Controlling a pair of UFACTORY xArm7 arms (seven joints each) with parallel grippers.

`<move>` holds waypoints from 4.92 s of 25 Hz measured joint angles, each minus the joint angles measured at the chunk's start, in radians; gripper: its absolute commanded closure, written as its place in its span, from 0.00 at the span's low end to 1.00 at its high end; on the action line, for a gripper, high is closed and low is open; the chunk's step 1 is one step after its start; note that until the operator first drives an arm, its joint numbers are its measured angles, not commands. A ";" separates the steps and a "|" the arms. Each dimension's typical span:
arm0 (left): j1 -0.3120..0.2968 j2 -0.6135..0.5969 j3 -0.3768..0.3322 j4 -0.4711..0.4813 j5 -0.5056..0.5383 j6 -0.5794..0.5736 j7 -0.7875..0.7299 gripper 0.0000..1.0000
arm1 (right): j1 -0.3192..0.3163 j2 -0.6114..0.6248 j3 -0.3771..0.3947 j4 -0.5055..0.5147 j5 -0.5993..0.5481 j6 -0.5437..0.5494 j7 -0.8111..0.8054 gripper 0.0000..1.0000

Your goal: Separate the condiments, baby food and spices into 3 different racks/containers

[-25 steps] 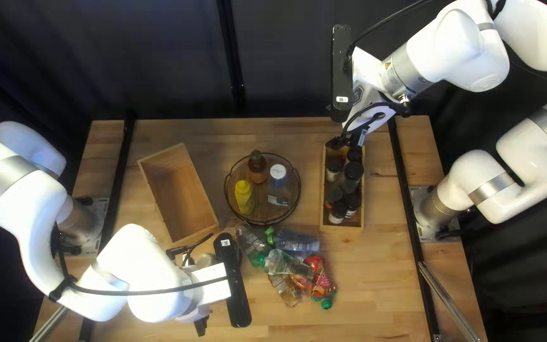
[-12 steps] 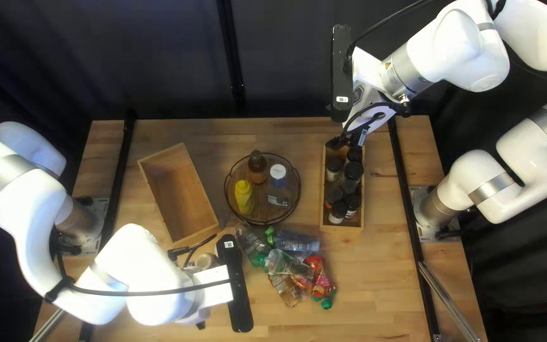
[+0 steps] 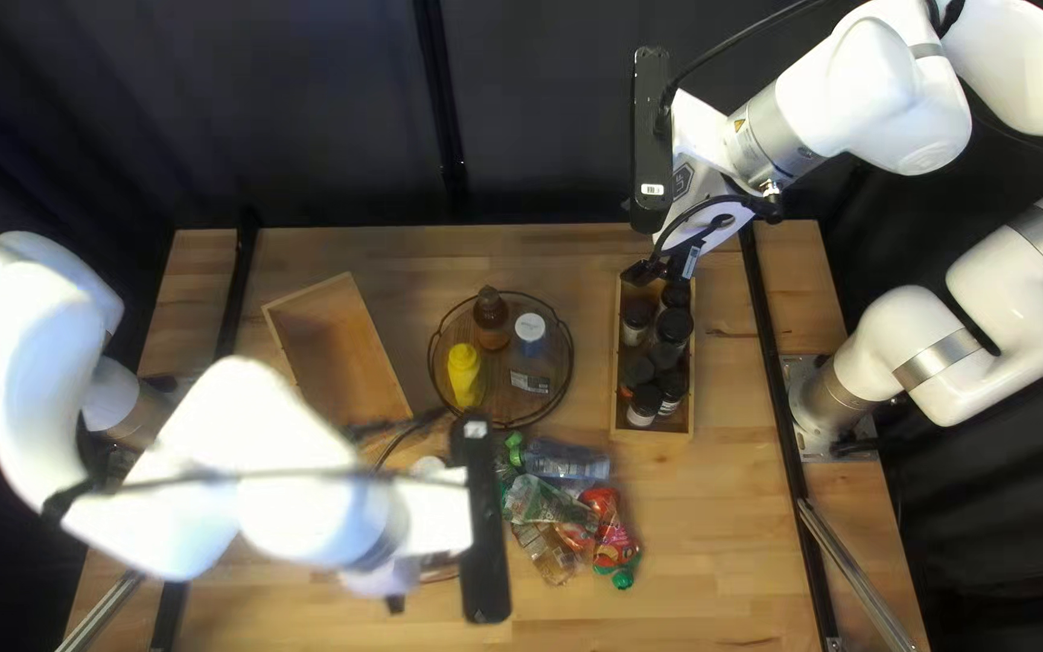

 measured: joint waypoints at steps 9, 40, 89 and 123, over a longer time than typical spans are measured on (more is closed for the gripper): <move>0.119 0.003 0.081 -0.054 0.001 -0.066 0.182 1.00 | 0.000 0.000 0.000 0.000 0.000 0.000 0.000 0.00; 0.134 0.023 0.133 -0.230 0.179 -0.232 0.108 1.00 | 0.000 0.000 0.000 0.000 0.000 0.000 0.000 0.00; -0.050 0.160 0.014 -0.248 0.256 -0.566 0.135 0.00 | 0.000 0.000 0.000 0.000 0.000 0.000 0.000 0.00; -0.048 0.441 0.113 -0.279 0.382 -0.928 0.113 1.00 | 0.000 0.000 0.000 0.000 0.000 0.000 0.000 0.00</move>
